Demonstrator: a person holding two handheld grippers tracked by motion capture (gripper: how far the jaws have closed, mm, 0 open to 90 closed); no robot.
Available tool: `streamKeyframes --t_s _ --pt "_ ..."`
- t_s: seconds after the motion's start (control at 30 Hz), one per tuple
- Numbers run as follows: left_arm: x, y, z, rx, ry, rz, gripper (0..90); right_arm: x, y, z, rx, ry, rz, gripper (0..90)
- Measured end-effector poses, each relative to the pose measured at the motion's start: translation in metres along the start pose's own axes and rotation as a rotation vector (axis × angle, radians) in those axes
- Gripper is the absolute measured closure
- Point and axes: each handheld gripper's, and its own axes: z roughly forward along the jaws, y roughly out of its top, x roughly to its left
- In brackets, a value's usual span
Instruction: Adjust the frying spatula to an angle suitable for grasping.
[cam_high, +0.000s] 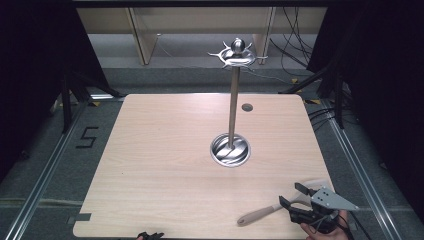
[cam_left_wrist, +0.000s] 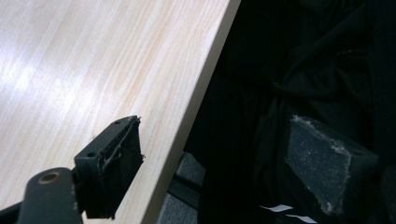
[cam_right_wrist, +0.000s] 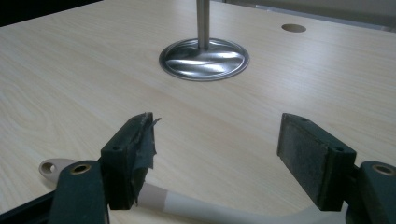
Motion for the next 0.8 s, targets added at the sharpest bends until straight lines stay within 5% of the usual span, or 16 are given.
streamKeyframes --t_s 0.37,0.57,0.8 --pt "0.001 0.0 -0.002 0.009 0.01 0.004 17.3 0.0 0.0 0.003 0.025 0.037 -0.022 28.4" --pt "0.002 0.001 -0.001 0.004 -0.008 0.0 17.4 0.003 0.003 0.006 0.062 0.12 -0.007 23.4" --pt "0.001 0.0 0.0 0.0 0.006 -0.009 17.4 0.005 0.011 0.011 0.178 0.221 -0.114 16.3"
